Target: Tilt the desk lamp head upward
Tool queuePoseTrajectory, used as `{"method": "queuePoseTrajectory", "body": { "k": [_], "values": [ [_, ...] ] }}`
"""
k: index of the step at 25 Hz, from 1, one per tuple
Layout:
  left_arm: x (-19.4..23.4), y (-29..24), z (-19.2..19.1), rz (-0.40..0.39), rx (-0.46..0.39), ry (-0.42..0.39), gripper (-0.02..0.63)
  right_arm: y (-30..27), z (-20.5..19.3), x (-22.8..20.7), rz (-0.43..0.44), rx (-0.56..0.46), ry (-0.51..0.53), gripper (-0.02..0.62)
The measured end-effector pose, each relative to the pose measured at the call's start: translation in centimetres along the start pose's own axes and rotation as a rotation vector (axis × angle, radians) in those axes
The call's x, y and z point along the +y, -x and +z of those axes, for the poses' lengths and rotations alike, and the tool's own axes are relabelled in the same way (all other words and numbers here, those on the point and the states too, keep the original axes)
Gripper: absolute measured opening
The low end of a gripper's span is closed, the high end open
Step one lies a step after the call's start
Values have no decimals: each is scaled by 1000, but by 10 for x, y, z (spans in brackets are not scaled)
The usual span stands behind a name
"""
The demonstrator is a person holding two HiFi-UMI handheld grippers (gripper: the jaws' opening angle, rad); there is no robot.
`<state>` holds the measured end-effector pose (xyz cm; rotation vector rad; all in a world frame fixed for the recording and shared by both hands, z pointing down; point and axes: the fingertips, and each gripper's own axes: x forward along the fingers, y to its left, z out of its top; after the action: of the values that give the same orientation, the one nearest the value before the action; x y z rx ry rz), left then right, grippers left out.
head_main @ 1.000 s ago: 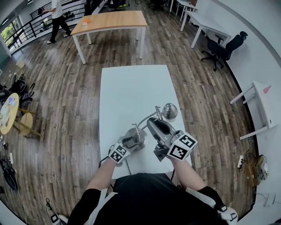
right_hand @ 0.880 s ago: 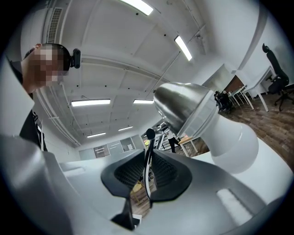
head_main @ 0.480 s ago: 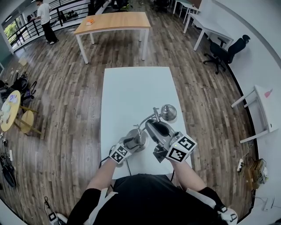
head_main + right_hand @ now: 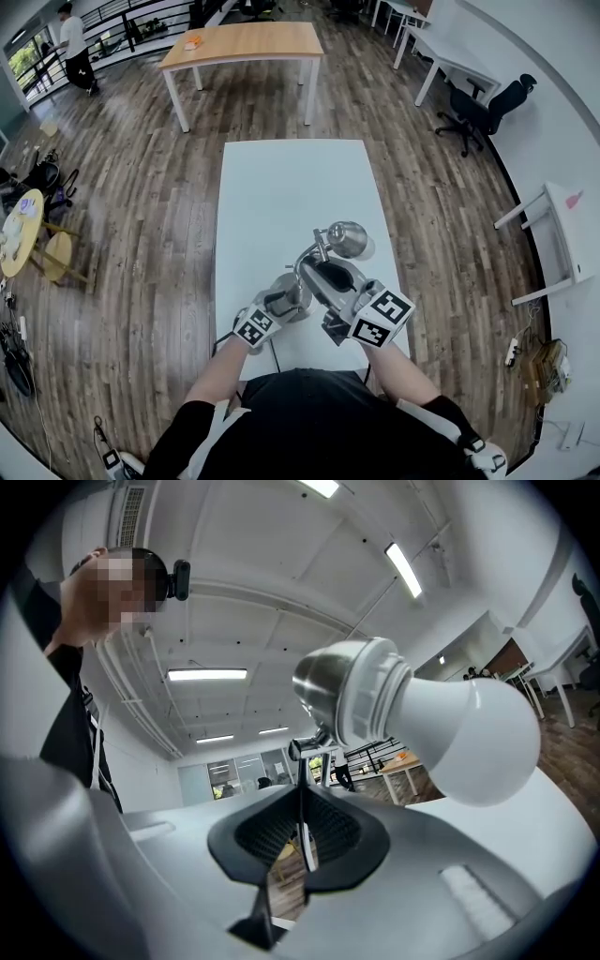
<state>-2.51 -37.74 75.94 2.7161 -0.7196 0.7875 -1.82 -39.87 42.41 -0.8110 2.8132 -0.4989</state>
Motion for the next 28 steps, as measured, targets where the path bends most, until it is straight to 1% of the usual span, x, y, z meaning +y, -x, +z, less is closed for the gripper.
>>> {"method": "queuePoseTrajectory", "body": {
  "k": [9,23,28],
  "values": [
    [1,-1,-2,-2,-6,1,238,-5,-3,4,13,16,39,35],
    [2,-2,-2,-6,-8,3,236,-17,-11,18,55,66,153,35],
    [0,-2,0,-5,-8,1,236,-16,-9,19,74,68,163,37]
  ]
}}
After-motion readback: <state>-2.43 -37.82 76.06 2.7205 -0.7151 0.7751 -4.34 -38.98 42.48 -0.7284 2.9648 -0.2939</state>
